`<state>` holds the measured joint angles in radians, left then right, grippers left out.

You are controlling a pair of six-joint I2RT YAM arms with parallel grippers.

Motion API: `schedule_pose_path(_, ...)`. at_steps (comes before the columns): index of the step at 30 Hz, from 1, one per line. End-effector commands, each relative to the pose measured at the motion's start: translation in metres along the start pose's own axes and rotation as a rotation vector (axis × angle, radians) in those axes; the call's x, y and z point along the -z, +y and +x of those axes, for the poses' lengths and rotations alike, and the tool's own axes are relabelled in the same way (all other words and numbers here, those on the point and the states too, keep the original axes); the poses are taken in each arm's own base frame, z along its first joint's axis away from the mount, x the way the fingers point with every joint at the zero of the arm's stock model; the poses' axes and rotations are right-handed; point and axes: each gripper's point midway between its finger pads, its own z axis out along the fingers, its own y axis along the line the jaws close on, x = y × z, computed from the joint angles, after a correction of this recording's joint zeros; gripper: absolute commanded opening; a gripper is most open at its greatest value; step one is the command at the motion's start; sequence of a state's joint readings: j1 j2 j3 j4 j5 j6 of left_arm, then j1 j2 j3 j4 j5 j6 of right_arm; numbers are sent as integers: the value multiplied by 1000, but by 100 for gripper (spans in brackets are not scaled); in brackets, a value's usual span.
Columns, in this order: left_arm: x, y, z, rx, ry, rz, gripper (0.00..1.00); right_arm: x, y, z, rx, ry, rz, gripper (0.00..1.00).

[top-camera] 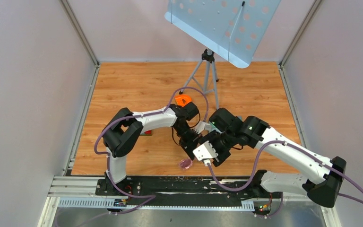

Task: Organize the sunglasses
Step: Fold the sunglasses at the center of the board.

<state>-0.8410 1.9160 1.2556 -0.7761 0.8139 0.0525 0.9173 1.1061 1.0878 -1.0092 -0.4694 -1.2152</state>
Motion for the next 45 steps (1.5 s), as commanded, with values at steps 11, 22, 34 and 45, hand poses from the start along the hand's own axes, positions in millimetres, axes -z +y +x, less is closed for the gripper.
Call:
schedule_pose_path(11,23,-32,-24,-3,-81,175,0,-17,0,11,86,105,20,63)
schedule_pose_path(22,30,-46,-26,-16,-116,222,0,-39,-13,21,-35,149,35,71)
schedule_pose_path(34,37,-59,-25,-19,-140,263,0,-56,-4,27,-54,158,-5,72)
schedule_pose_path(45,36,-58,-22,-13,-134,284,0,-56,-6,23,-24,156,2,58)
